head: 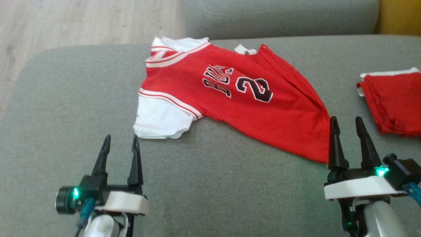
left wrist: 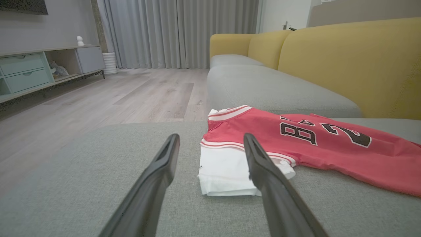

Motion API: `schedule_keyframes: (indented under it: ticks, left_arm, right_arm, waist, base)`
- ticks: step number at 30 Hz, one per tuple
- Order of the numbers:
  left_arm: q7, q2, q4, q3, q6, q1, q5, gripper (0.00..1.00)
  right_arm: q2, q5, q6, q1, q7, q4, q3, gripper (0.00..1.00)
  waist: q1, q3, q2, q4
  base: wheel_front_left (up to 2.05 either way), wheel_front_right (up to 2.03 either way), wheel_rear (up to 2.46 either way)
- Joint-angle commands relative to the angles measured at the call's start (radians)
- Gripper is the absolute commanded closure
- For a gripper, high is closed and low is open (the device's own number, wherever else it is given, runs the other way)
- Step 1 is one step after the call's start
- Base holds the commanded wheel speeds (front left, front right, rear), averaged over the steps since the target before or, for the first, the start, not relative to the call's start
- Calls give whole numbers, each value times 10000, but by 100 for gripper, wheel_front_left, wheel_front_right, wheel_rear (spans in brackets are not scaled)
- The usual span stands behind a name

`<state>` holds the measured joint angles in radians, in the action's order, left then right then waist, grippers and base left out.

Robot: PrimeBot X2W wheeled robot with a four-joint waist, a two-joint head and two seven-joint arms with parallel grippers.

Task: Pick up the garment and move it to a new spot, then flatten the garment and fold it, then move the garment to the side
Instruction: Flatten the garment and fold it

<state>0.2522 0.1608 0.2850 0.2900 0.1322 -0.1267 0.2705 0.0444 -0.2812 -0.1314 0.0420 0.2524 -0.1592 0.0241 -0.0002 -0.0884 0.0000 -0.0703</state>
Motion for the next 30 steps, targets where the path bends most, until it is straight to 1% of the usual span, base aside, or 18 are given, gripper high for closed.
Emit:
schedule_keyframes:
  ticks: [1,4,7,10,16,21,30]
  left_arm:
    - [94,-8,-456,-467,84,-199,-48,0]
    - [94,-98,-496,-538,47,-13,-116,0]
    - [94,-106,-378,-525,-89,-24,-183,0]
    - [85,-67,50,-454,-258,-140,-158,0]
    - [-107,-1,847,-351,-455,-553,-94,0]
    - [-526,190,1784,-329,-540,-1333,-121,0]
    - [-1248,773,3603,-506,-580,-2915,-134,0]
  right_arm:
    - [58,32,7,86,93,277,291,0]
    - [58,16,7,59,93,247,359,0]
    - [58,-15,7,59,93,258,382,0]
    - [58,-21,7,56,93,268,394,0]
    - [58,-25,7,94,93,279,443,0]
    - [58,18,7,225,93,283,546,0]
    - [58,32,7,495,93,374,555,0]
  waist:
    - [2,164,0,-111]
    - [2,209,0,-86]
    - [2,178,0,-31]
    - [2,99,0,73]
    - [2,-120,0,276]
    - [2,-475,0,542]
    - [2,-1203,0,1121]
  base:
    - [0,0,0]
    - [0,0,0]
    - [0,0,0]
    - [0,0,0]
    - [0,0,0]
    - [0,0,0]
    - [0,0,0]
